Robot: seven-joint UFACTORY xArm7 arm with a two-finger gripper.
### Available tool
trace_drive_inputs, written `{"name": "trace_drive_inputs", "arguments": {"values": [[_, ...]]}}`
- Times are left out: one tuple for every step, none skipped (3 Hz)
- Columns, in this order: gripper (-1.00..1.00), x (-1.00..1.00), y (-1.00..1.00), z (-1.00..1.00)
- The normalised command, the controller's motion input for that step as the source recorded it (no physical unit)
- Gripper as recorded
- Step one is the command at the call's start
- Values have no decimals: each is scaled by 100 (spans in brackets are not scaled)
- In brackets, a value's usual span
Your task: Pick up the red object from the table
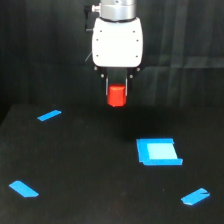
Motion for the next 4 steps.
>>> {"name": "trace_drive_inputs", "arguments": {"values": [[-96,0,3,-3],[-91,-1,0,-1],[-90,-10,-10,-6],[-94,-1,1,-5]]}}
